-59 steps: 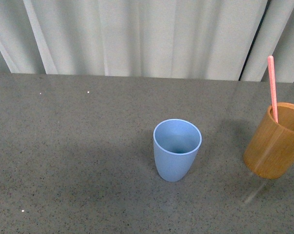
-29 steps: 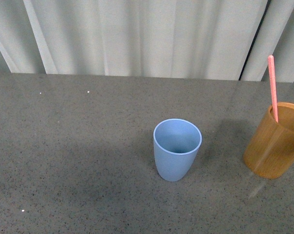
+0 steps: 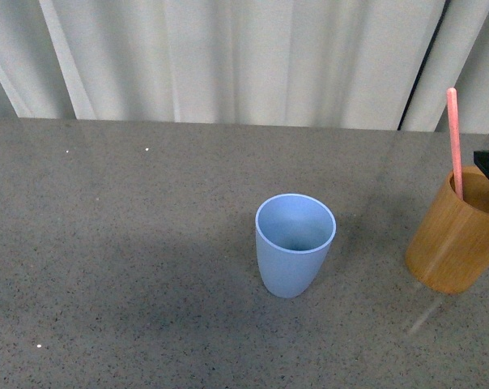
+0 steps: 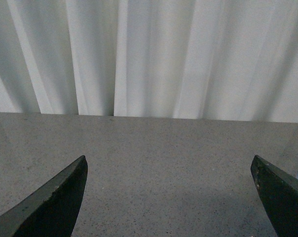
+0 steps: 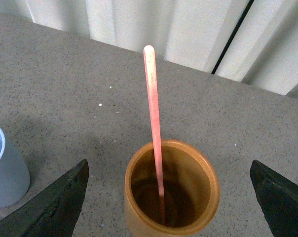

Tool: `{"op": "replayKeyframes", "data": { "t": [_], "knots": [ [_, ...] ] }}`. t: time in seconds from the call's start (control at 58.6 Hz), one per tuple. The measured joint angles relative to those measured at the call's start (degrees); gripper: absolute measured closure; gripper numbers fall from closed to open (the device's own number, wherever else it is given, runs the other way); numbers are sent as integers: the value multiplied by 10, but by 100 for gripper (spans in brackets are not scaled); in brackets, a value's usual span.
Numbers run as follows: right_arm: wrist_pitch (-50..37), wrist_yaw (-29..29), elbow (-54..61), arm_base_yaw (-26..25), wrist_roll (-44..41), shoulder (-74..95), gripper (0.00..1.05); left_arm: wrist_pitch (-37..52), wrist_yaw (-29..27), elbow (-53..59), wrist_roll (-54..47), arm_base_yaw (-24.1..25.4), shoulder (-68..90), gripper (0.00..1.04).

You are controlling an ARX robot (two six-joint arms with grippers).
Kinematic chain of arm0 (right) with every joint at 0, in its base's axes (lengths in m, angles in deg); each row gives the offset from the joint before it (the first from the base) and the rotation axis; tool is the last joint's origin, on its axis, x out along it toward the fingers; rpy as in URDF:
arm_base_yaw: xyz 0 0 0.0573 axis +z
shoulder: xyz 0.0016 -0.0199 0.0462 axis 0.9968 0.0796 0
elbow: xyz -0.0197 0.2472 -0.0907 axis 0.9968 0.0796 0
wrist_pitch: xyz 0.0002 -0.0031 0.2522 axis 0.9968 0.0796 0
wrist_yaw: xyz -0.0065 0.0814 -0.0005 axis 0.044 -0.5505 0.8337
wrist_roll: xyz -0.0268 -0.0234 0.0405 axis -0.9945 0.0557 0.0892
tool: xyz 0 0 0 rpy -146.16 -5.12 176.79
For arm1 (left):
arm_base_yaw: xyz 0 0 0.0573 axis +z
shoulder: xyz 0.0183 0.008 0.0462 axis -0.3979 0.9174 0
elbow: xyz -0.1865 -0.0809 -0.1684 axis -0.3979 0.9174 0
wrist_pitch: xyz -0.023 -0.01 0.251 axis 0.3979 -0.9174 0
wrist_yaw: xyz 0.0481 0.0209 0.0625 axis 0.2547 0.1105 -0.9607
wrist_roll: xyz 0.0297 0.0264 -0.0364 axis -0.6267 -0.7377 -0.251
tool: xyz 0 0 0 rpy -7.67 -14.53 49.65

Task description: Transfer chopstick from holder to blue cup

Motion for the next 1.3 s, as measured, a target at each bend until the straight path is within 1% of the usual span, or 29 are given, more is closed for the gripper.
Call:
{"op": "replayKeyframes", "data": {
  "t": [0.188, 0.41, 0.717, 1.025, 1.042, 1.144, 1.213, 1.298],
  "knots": [
    [-14, 11, -36, 9, 5, 50, 10, 0, 0, 0, 0, 0, 0, 7],
    [-43, 12, -64, 18, 19, 101, 10, 0, 0, 0, 0, 0, 0, 7],
    [-60, 18, -105, 34, 35, 159, 10, 0, 0, 0, 0, 0, 0, 7],
    [-68, 31, -154, 37, 47, 210, 10, 0, 0, 0, 0, 0, 0, 7],
    [-69, 34, -158, 37, 50, 213, 11, 0, 0, 0, 0, 0, 0, 7],
    [-70, 35, -167, 37, 57, 221, 30, 0, 0, 0, 0, 0, 0, 7],
    [-71, 34, -170, 37, 63, 226, 41, 0, 0, 0, 0, 0, 0, 7],
    [-79, 30, -171, 37, 71, 237, 62, 0, 0, 0, 0, 0, 0, 7]
  ]
}}
